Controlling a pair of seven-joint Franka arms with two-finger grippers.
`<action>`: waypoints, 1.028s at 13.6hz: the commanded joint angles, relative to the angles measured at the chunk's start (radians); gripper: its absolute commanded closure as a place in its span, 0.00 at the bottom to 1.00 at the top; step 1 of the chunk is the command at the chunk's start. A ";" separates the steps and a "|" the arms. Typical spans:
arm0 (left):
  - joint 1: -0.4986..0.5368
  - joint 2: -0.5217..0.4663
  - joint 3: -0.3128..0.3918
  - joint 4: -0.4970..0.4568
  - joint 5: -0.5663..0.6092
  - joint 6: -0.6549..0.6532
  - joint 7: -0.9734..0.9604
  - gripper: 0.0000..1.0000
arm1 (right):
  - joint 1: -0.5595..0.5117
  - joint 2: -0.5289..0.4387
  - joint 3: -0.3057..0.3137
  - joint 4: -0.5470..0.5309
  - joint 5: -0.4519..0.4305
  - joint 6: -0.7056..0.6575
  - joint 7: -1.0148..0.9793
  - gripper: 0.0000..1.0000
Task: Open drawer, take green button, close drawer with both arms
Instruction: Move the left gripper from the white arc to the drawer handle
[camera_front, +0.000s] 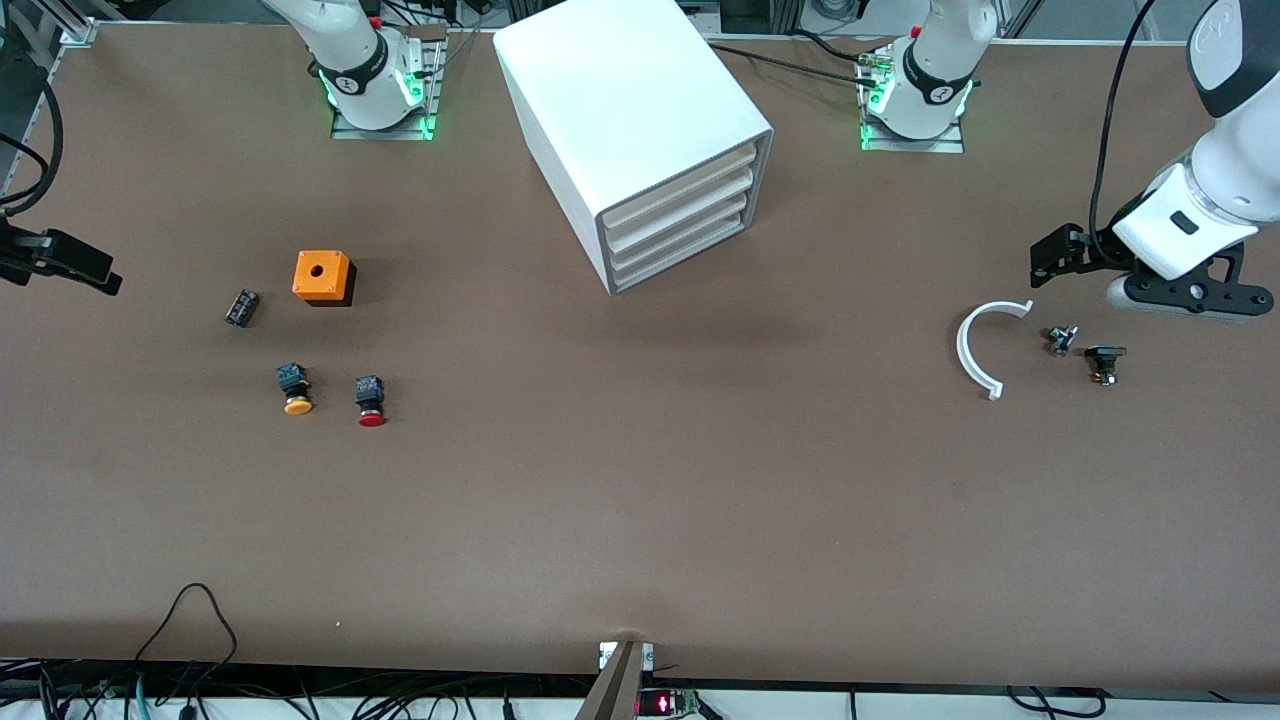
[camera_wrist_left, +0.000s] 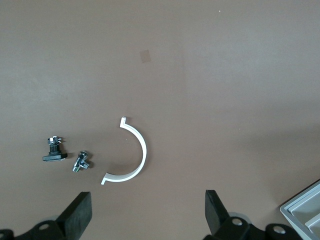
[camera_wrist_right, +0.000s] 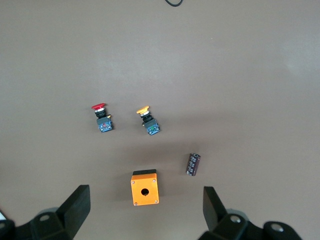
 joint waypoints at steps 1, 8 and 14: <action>-0.002 0.017 0.006 0.036 0.012 -0.090 0.028 0.00 | -0.002 -0.029 0.006 -0.027 0.009 -0.001 0.004 0.00; 0.003 0.095 0.006 0.051 -0.095 -0.091 0.028 0.00 | -0.004 -0.026 0.007 -0.027 0.014 -0.004 0.015 0.00; -0.028 0.253 -0.032 -0.182 -0.444 0.064 0.029 0.00 | 0.001 -0.015 0.007 -0.027 0.055 0.005 0.016 0.00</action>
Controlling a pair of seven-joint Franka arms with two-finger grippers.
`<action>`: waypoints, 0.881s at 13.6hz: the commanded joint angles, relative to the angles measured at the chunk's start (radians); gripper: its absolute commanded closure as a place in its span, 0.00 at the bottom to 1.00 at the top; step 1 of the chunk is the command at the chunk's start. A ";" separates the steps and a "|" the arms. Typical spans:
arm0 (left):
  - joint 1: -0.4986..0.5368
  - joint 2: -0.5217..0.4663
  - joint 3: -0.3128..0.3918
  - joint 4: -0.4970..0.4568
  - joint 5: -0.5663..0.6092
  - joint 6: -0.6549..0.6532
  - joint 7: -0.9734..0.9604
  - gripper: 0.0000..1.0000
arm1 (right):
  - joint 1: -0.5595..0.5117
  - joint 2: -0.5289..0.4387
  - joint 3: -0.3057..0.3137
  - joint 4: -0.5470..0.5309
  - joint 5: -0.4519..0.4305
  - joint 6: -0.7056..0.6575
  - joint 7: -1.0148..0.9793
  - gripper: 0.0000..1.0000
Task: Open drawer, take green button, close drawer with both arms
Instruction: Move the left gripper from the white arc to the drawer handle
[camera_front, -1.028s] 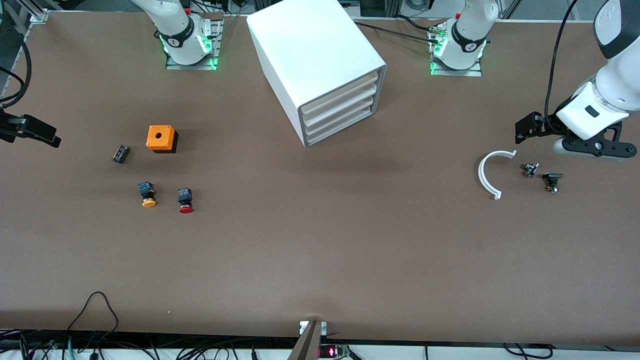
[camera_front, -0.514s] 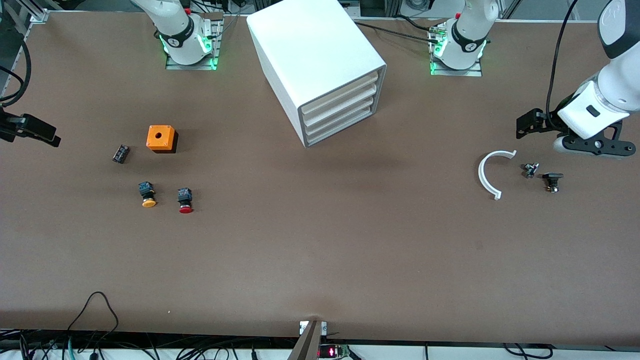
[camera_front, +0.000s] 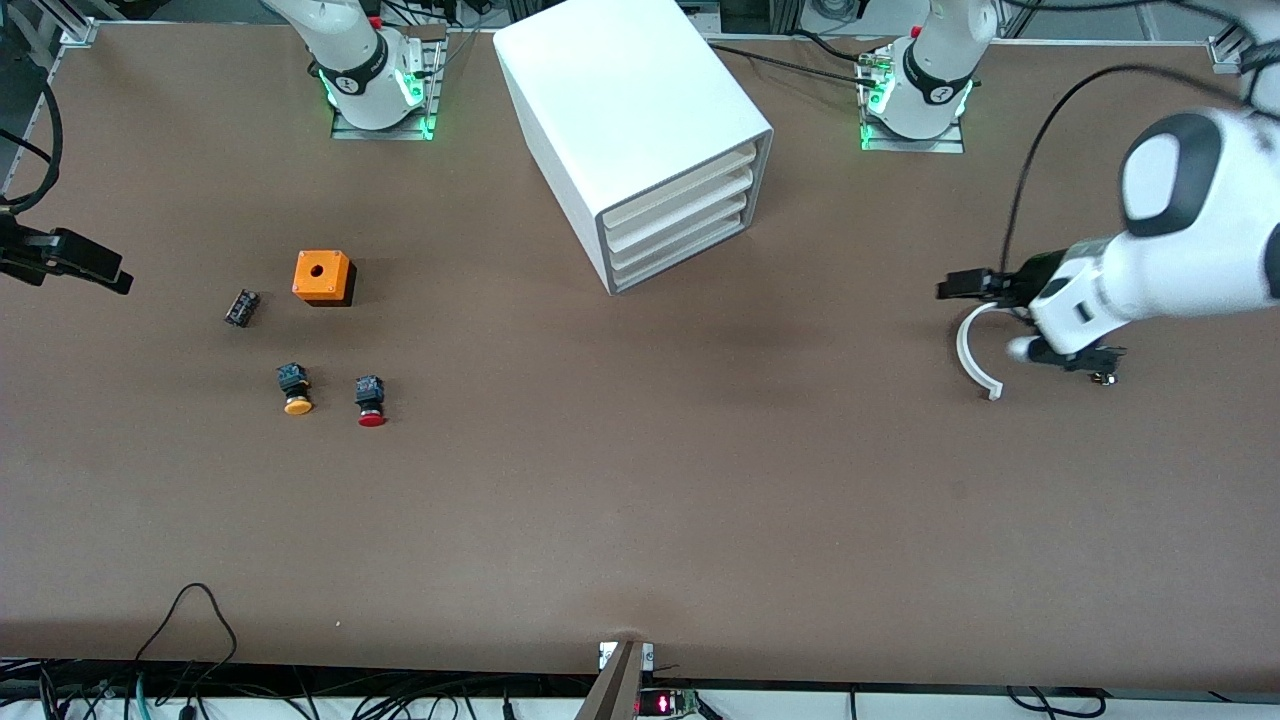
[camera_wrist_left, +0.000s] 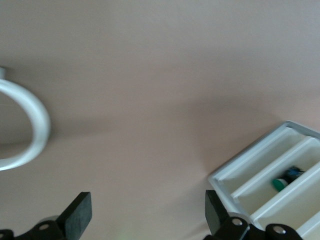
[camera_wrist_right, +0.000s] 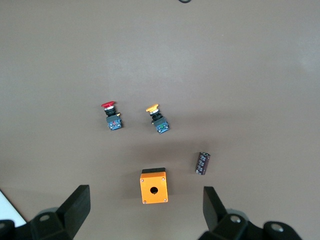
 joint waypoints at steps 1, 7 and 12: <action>-0.041 0.056 -0.049 -0.087 -0.117 0.091 0.016 0.00 | 0.004 -0.009 0.008 -0.016 0.017 0.009 0.017 0.00; -0.183 0.209 -0.105 -0.151 -0.360 0.177 0.105 0.00 | 0.033 0.023 0.011 -0.016 0.054 0.042 0.017 0.00; -0.226 0.263 -0.108 -0.286 -0.636 0.238 0.387 0.00 | 0.128 0.067 0.010 -0.005 0.046 0.056 0.016 0.00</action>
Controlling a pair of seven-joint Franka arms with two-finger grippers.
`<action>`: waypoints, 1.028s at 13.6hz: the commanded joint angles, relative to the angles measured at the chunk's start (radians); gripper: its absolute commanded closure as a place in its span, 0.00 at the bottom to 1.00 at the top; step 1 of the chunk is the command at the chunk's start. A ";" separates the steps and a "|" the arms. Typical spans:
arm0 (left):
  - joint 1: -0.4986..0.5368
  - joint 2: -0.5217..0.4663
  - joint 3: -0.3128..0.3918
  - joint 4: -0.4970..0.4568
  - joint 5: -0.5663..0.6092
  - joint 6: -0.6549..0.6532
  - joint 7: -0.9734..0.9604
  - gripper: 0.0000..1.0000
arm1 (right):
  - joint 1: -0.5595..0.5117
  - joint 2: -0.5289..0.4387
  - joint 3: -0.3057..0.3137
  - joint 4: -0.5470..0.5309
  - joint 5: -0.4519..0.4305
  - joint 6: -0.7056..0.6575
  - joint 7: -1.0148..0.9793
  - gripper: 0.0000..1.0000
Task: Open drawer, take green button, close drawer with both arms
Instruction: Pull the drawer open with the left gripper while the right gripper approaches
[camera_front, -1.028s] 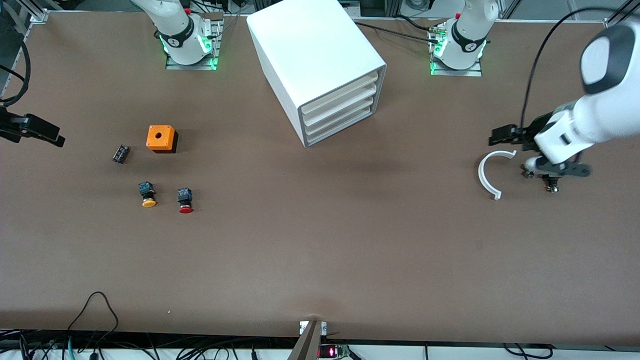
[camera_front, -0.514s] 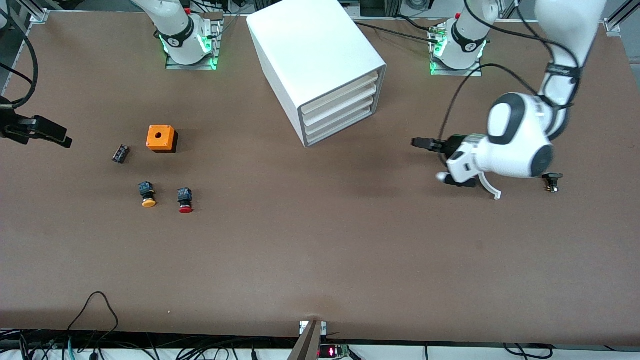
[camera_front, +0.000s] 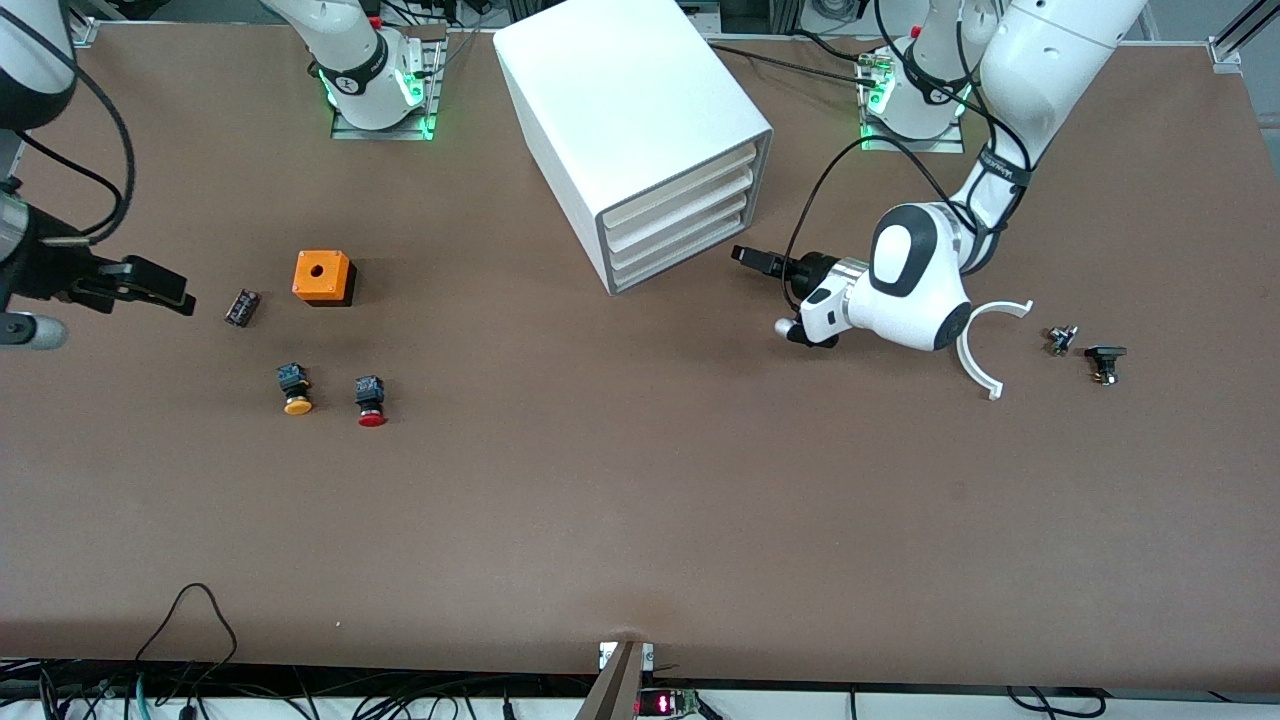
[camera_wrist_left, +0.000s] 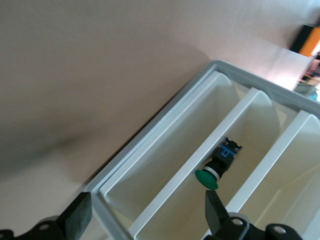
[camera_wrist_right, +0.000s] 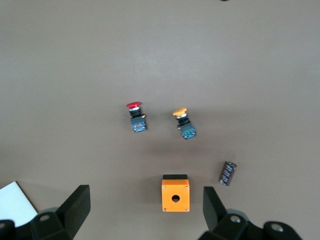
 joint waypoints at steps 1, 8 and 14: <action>-0.032 0.015 0.001 -0.073 -0.130 0.033 0.160 0.00 | 0.065 0.014 -0.004 0.002 -0.005 0.013 0.014 0.00; -0.072 0.047 -0.070 -0.092 -0.144 0.080 0.169 0.10 | 0.192 0.090 -0.002 0.005 0.011 0.063 0.016 0.00; -0.063 0.046 -0.067 -0.094 -0.136 0.165 0.261 1.00 | 0.329 0.139 -0.002 0.005 0.012 0.132 0.019 0.00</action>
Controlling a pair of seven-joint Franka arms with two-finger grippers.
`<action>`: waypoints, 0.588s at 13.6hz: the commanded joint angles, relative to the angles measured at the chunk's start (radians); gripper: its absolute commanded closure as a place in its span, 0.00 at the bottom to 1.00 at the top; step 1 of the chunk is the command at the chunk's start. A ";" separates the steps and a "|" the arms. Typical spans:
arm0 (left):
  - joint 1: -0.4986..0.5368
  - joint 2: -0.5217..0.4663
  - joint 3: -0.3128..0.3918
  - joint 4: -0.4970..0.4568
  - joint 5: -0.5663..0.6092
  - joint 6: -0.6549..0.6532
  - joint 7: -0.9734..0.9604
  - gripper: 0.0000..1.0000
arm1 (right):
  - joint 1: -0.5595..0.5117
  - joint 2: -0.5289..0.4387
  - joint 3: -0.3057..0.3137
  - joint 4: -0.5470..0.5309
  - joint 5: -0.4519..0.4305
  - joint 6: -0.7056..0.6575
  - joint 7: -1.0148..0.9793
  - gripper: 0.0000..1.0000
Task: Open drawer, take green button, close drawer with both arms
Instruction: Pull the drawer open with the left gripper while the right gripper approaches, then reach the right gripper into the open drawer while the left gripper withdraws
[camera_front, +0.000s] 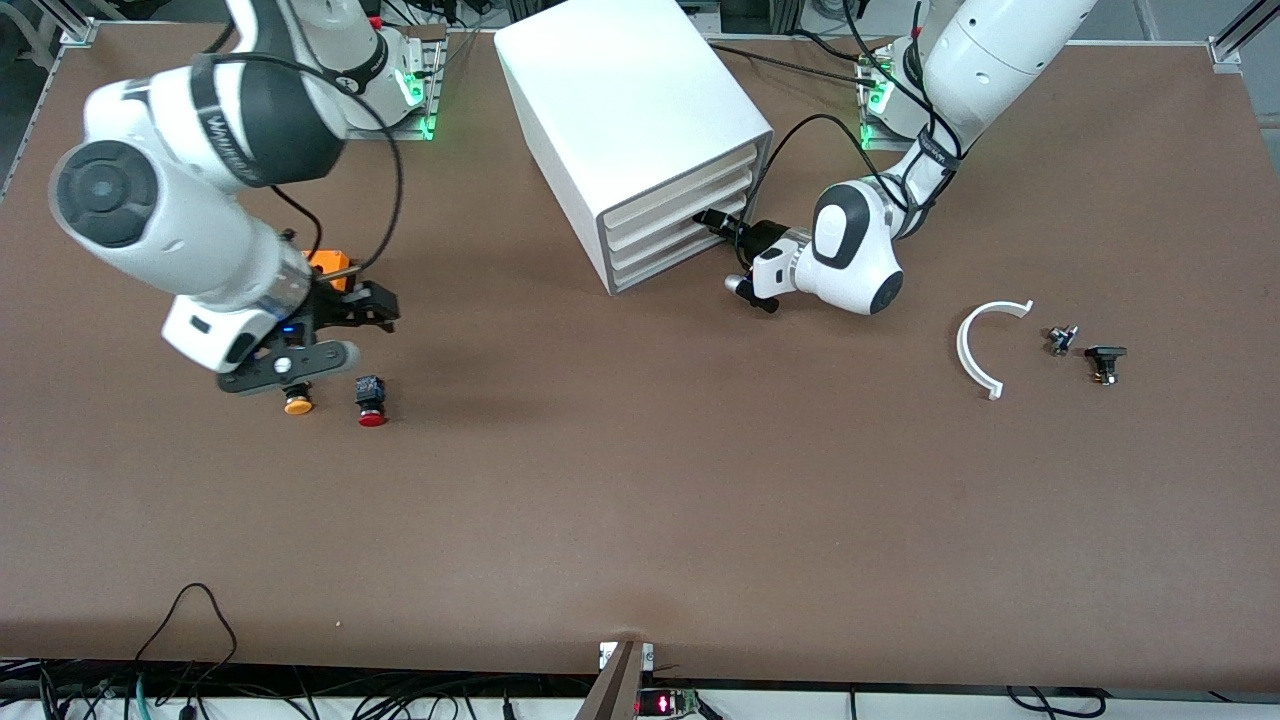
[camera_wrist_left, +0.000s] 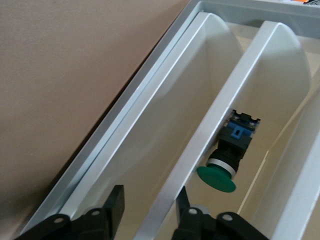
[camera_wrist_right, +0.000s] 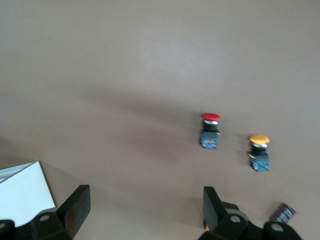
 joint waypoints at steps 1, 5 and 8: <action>0.025 -0.014 0.067 0.006 0.000 0.056 0.038 1.00 | 0.054 0.008 -0.007 0.005 0.011 0.033 0.007 0.00; 0.076 -0.034 0.135 0.078 0.003 0.051 0.026 1.00 | 0.137 0.016 -0.007 0.005 0.013 0.115 0.002 0.00; 0.088 -0.054 0.134 0.077 0.000 0.050 0.035 0.00 | 0.195 0.060 -0.001 0.006 0.011 0.208 -0.024 0.00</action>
